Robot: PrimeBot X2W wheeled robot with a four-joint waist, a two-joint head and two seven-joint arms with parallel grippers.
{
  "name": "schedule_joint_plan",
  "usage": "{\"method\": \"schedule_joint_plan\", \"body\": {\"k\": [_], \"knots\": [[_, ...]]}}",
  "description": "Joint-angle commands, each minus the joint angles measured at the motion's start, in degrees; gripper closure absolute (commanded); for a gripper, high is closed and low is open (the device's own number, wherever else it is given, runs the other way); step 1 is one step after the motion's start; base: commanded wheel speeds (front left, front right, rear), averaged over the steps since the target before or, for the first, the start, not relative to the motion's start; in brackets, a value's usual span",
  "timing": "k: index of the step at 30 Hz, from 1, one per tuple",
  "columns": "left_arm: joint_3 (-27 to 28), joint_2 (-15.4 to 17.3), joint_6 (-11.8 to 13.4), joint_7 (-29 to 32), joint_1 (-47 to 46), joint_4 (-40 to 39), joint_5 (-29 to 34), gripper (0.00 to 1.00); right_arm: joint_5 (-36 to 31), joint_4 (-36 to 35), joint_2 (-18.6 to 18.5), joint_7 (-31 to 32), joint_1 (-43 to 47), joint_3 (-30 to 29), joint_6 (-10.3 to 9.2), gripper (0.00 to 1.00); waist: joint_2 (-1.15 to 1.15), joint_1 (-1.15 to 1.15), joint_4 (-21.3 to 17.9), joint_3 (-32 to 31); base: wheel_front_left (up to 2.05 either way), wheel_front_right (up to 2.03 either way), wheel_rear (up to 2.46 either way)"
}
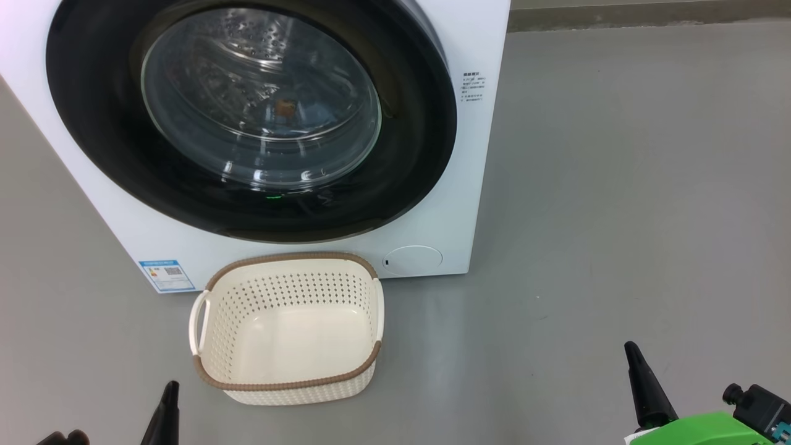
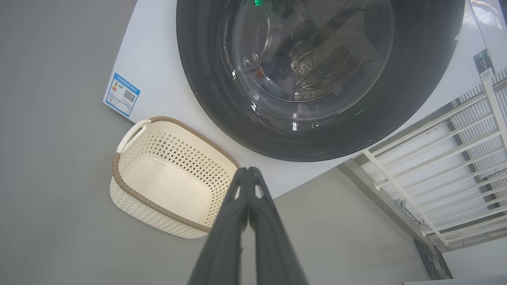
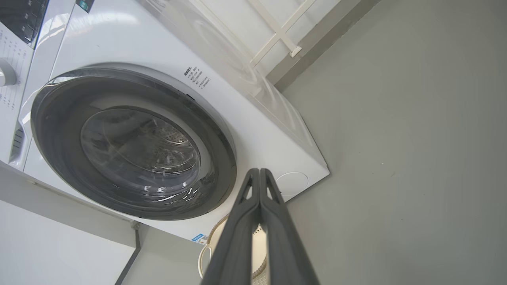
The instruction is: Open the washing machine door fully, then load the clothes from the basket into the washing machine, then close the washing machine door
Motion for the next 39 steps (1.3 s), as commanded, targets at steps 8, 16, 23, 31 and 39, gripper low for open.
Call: {"method": "schedule_joint_plan", "body": {"k": [8, 16, 23, 31, 39], "knots": [[2.6, -0.1, -0.1, 2.1, -3.7, -0.3, -7.3, 1.0, 8.5, -1.0, -0.7, 2.1, -3.3, -0.2, 0.05, 1.0, 0.0, -0.01, -0.3, -0.1, 0.0, 0.0, 0.0], [3.5, -0.7, -0.1, 3.4, -4.5, 0.1, -11.6, 1.0, 13.5, -0.8, -0.7, 3.5, -3.8, -0.5, 0.06, 1.0, 0.0, -0.01, -0.5, -0.1, 0.0, 0.0, 0.0], [4.2, -1.3, -0.1, 4.6, -5.2, 0.5, -15.4, 1.0, 17.9, -0.7, -0.8, 4.6, -4.3, -0.9, 0.06, 1.0, 0.0, -0.01, -0.6, -0.2, 0.0, 0.0, 0.0], [5.1, -1.9, -0.1, 5.9, -5.9, 1.0, -19.7, 1.0, 22.9, -0.5, -0.8, 6.0, -4.7, -1.3, 0.07, 1.0, 0.0, -0.01, -0.8, -0.2, 0.0, 0.0, 0.0], [6.0, -2.6, -0.1, 7.3, -6.7, 1.4, -24.0, 1.0, 27.9, -0.3, -0.8, 7.4, -5.2, -1.7, 0.07, 1.0, 0.0, -0.01, -1.0, -0.3, 0.0, 0.0, 0.0]]}}
